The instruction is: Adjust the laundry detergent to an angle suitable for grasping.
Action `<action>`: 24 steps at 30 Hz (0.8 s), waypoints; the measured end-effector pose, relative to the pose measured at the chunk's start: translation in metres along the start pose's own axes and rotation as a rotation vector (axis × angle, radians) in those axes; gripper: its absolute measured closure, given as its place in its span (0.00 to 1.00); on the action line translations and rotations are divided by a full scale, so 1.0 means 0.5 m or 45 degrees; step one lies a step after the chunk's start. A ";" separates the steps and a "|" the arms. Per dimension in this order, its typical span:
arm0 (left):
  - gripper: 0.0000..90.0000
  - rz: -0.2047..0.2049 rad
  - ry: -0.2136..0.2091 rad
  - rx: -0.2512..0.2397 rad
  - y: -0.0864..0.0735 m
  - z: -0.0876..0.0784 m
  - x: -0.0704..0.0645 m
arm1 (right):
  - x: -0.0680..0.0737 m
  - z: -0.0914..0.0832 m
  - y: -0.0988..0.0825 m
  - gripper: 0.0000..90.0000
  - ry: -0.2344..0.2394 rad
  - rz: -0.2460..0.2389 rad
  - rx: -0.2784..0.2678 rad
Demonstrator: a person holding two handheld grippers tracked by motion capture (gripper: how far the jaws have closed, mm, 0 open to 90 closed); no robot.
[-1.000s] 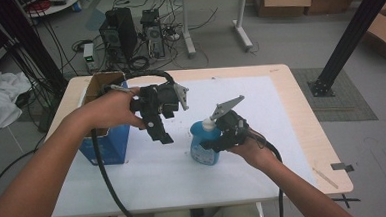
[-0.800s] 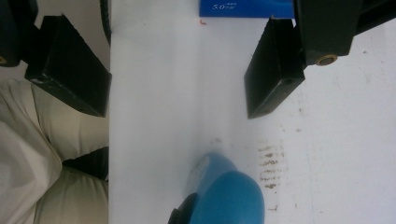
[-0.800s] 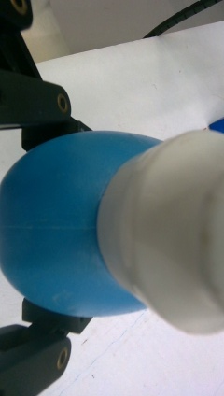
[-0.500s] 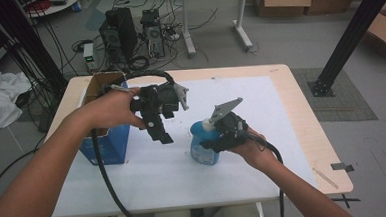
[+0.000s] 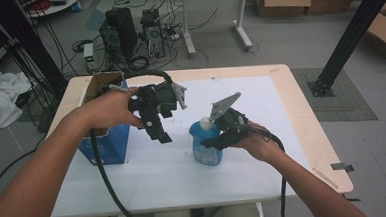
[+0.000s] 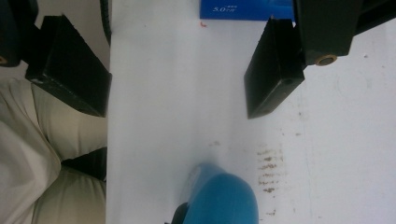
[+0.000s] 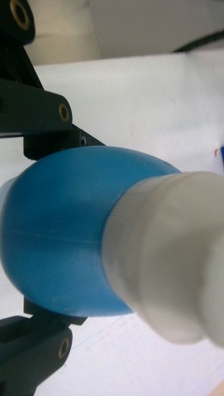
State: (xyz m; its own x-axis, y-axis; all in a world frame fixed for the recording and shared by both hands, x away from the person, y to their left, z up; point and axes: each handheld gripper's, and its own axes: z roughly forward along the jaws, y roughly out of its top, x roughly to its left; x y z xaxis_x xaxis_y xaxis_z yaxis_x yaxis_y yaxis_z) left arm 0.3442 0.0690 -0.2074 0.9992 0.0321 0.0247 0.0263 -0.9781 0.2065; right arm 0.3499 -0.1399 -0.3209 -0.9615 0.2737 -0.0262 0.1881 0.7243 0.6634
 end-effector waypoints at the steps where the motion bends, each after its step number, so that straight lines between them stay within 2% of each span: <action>1: 0.27 -0.001 0.002 -0.002 -0.001 0.000 0.000 | -0.002 -0.002 0.001 0.48 0.013 -0.011 -0.003; 3: 0.27 0.002 0.005 -0.001 -0.001 0.000 0.001 | -0.010 -0.009 0.002 0.48 0.056 -0.038 -0.011; 4: 0.27 0.002 0.005 -0.001 -0.001 0.000 0.001 | -0.010 -0.009 0.002 0.48 0.056 -0.038 -0.011; 5: 0.27 -0.004 0.003 -0.001 -0.002 0.000 0.001 | -0.017 -0.012 0.003 0.48 0.084 -0.067 -0.002; 7: 0.27 0.003 0.007 0.000 -0.001 -0.001 0.002 | -0.019 -0.012 0.004 0.48 0.096 -0.081 0.003; 9: 0.27 -0.003 0.006 0.000 -0.001 -0.001 0.002 | -0.025 -0.013 0.006 0.48 0.127 -0.125 0.017; 13: 0.27 -0.012 0.007 0.002 -0.002 -0.001 0.002 | -0.040 -0.014 0.007 0.48 0.215 -0.172 0.002; 17: 0.27 -0.010 0.010 0.007 -0.002 -0.001 0.004 | -0.045 -0.012 0.009 0.48 0.241 -0.194 -0.031; 22: 0.27 -0.018 0.009 0.008 0.000 0.001 0.005 | -0.047 -0.010 0.014 0.48 0.242 -0.242 -0.084; 24: 0.27 -0.023 0.000 0.014 0.001 0.002 0.005 | -0.051 -0.006 0.014 0.48 0.268 -0.264 -0.096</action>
State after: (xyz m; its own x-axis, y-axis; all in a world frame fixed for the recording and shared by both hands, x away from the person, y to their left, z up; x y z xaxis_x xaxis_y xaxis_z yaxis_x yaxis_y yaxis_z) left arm 0.3469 0.0684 -0.2081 0.9985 0.0501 0.0211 0.0450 -0.9795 0.1961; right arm 0.3750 -0.1437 -0.3133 -0.9997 -0.0182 -0.0168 -0.0248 0.6997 0.7140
